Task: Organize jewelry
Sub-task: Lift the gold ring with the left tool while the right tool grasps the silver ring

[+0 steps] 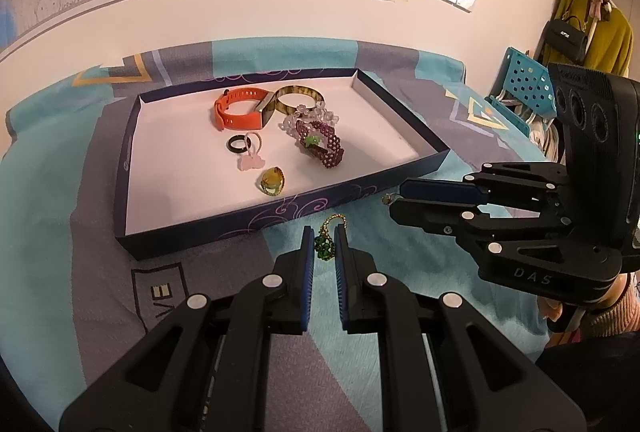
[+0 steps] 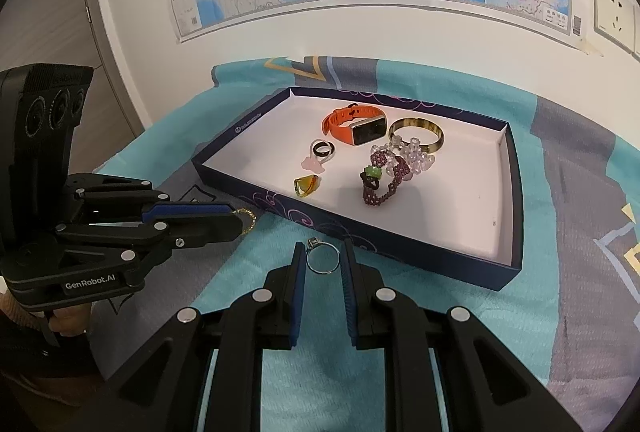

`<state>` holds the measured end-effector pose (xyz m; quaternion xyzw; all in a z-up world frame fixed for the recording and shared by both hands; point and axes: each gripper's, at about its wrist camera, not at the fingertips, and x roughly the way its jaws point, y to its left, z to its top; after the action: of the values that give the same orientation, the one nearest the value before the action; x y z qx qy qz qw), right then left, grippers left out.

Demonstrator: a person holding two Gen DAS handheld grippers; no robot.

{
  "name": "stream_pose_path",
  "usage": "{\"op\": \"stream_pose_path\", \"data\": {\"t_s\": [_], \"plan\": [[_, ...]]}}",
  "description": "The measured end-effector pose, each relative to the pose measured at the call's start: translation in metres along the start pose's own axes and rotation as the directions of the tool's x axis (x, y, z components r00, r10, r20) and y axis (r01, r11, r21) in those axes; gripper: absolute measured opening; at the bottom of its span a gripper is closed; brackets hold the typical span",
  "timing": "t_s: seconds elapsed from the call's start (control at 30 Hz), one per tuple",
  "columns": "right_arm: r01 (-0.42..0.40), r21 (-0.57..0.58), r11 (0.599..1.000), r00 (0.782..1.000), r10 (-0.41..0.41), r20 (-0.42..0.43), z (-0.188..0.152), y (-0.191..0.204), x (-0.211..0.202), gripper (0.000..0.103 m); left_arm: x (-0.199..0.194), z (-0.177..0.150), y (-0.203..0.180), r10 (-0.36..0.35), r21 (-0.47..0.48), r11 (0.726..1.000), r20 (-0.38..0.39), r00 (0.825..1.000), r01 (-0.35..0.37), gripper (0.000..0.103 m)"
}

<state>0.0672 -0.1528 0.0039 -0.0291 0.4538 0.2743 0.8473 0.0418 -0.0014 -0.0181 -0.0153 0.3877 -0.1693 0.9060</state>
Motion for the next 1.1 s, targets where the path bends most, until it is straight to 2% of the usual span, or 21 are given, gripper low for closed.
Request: {"op": "stream_pose_path", "data": {"t_s": [1.1], "plan": [[0.011, -0.011, 1.0, 0.999, -0.011, 0.04, 0.017, -0.002, -0.001, 0.016, -0.007, 0.015, 0.004, 0.016, 0.002, 1.0, 0.045, 0.999, -0.016, 0.011]]}}
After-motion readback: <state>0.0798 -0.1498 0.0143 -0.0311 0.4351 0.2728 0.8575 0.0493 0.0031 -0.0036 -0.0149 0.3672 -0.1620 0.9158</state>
